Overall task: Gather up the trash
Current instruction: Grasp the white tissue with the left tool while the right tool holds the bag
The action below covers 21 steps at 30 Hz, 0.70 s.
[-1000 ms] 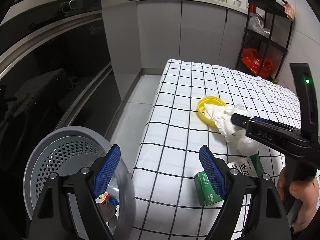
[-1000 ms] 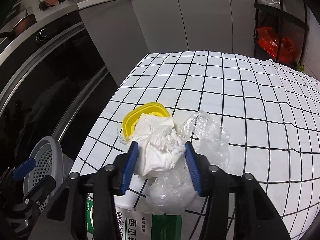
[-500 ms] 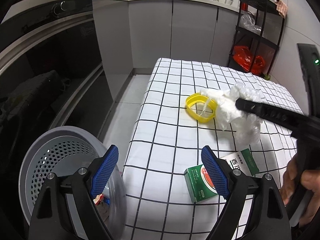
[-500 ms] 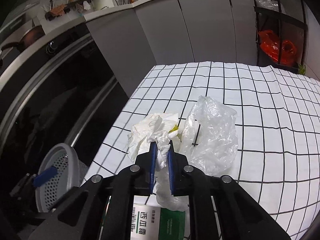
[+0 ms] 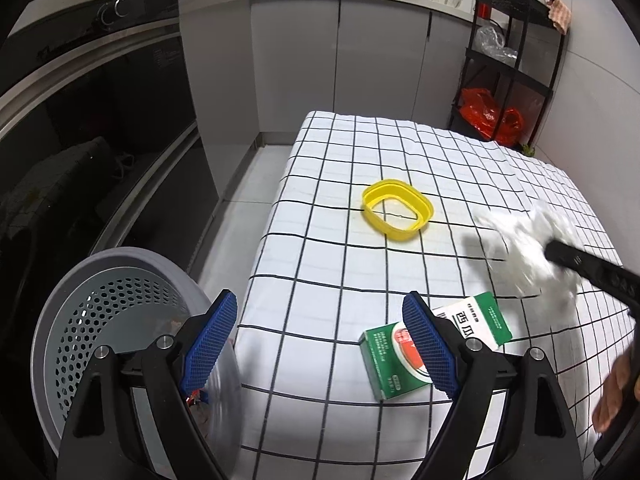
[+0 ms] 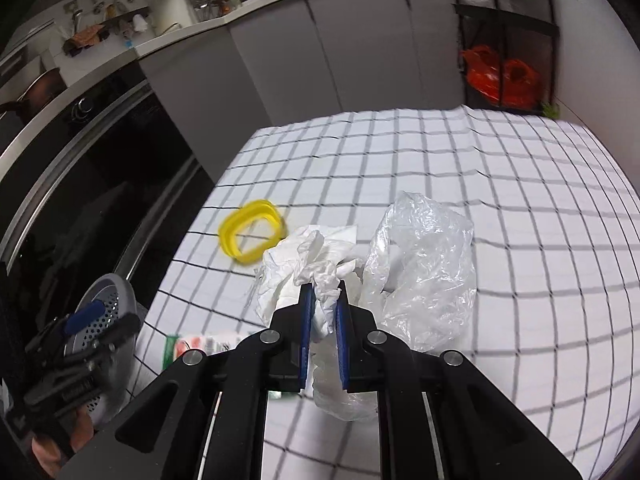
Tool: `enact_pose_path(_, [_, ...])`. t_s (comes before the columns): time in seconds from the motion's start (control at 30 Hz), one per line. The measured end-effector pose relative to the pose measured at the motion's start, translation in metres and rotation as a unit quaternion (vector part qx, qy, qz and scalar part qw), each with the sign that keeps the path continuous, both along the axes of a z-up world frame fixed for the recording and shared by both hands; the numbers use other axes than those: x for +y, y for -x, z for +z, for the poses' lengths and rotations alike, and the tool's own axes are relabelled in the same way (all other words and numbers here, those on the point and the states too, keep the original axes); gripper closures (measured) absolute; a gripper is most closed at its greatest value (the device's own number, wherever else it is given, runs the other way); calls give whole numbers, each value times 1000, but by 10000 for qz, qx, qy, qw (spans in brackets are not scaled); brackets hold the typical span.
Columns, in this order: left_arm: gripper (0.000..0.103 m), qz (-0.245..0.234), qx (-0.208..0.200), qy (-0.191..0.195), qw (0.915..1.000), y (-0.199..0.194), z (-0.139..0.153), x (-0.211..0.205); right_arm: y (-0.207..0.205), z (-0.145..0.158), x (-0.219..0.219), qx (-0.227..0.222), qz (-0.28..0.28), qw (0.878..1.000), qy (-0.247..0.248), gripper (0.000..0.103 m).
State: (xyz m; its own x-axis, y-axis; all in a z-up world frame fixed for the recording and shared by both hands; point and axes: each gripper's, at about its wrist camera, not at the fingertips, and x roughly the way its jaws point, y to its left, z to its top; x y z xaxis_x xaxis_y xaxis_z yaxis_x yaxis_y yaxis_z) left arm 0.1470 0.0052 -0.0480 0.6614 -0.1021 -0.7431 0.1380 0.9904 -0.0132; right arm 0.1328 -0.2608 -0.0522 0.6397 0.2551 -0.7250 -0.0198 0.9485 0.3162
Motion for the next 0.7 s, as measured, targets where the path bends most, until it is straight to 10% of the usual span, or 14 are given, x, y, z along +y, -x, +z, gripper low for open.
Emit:
enact_pose_path(0.3, [20,-209,-30,34,9998,8,2,-19,52,-17,-30,189,-375,9990,159,90])
enact_pose_path(0.37, [20,-264,-36,36,9996,10,2,-23,55,-21,-29,204,-337,9990,195,81])
enact_pose_path(0.43, [20,-336,-74,3,9994,14,3,-29,62,-19,-29,181,-389,9986,314,50])
enact_pose_path(0.7, [20,-541,-141,-63,9984,24,3,-45,96,-18,-44,152,-659,9971,343,47])
